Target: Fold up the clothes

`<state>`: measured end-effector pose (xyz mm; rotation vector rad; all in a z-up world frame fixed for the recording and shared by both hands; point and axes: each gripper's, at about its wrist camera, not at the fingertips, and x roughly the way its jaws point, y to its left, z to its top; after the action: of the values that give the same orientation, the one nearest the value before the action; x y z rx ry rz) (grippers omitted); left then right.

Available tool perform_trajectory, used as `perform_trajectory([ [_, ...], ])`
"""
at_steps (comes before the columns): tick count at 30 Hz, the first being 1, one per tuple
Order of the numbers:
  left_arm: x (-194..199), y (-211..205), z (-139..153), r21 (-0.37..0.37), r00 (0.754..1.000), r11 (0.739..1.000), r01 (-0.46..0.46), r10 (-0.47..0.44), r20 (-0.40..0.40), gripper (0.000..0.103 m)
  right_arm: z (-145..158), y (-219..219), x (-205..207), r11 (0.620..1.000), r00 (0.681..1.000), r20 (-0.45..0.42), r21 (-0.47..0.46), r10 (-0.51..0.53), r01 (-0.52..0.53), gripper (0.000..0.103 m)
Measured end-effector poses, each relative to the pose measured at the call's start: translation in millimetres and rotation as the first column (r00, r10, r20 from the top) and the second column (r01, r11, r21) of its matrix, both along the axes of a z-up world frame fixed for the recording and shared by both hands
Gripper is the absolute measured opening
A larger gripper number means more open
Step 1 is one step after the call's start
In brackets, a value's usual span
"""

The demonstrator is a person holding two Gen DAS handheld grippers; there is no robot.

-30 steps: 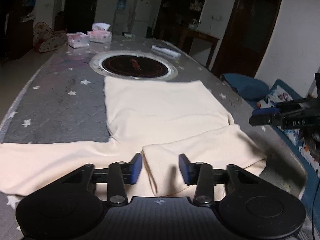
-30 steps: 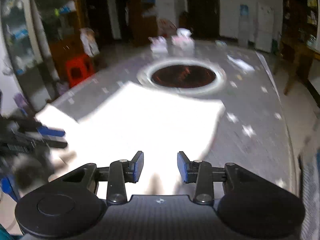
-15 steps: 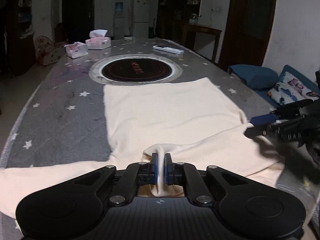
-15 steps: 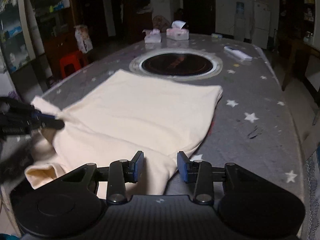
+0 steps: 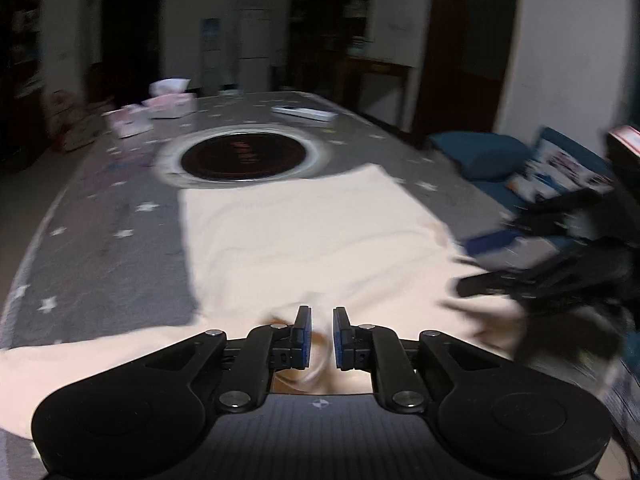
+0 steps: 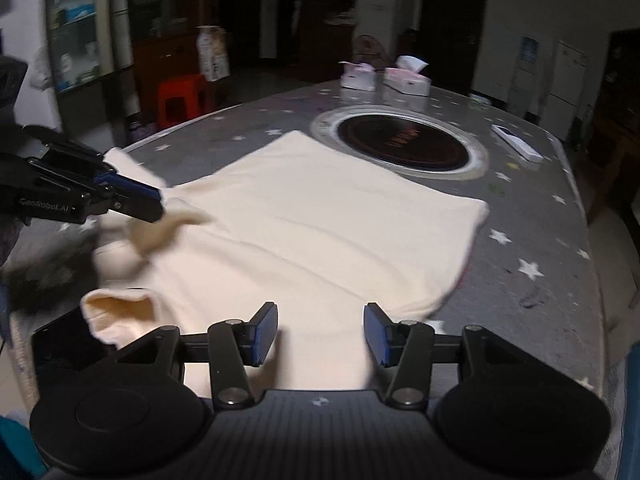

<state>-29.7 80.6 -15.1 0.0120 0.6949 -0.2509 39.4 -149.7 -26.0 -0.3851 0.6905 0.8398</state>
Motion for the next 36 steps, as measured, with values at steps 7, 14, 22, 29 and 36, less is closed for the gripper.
perform_trajectory([
  [7, -14, -23, -17, 0.011, 0.989, 0.990, 0.141, -0.140, -0.056, 0.012, -6, 34, -20, 0.992, 0.992, 0.007, -0.008, 0.128, -0.128, 0.050],
  [14, -26, 6, -18, -0.054, 0.997, 0.997, 0.049, -0.052, -0.056, 0.012, -19, 53, -53, 0.956, 0.958, 0.099, -0.149, 0.270, -0.254, 0.052],
  [22, -45, 89, -14, -0.058, 0.926, 0.924, -0.377, 0.375, -0.050, 0.030, -9, 64, -48, 0.958, 0.957, 0.093, -0.101, 0.276, -0.267, 0.058],
  [29, -52, 163, -25, -0.027, 0.716, 0.717, -0.697, 0.693, -0.087, 0.030, -12, 63, -42, 0.963, 0.964, 0.040, -0.075, 0.263, -0.260, 0.058],
  [36, -46, 194, -34, -0.059, 0.650, 0.648, -0.759, 0.752, -0.107, 0.030, -8, 57, -36, 0.974, 0.975, 0.030, -0.055, 0.221, -0.219, 0.059],
])
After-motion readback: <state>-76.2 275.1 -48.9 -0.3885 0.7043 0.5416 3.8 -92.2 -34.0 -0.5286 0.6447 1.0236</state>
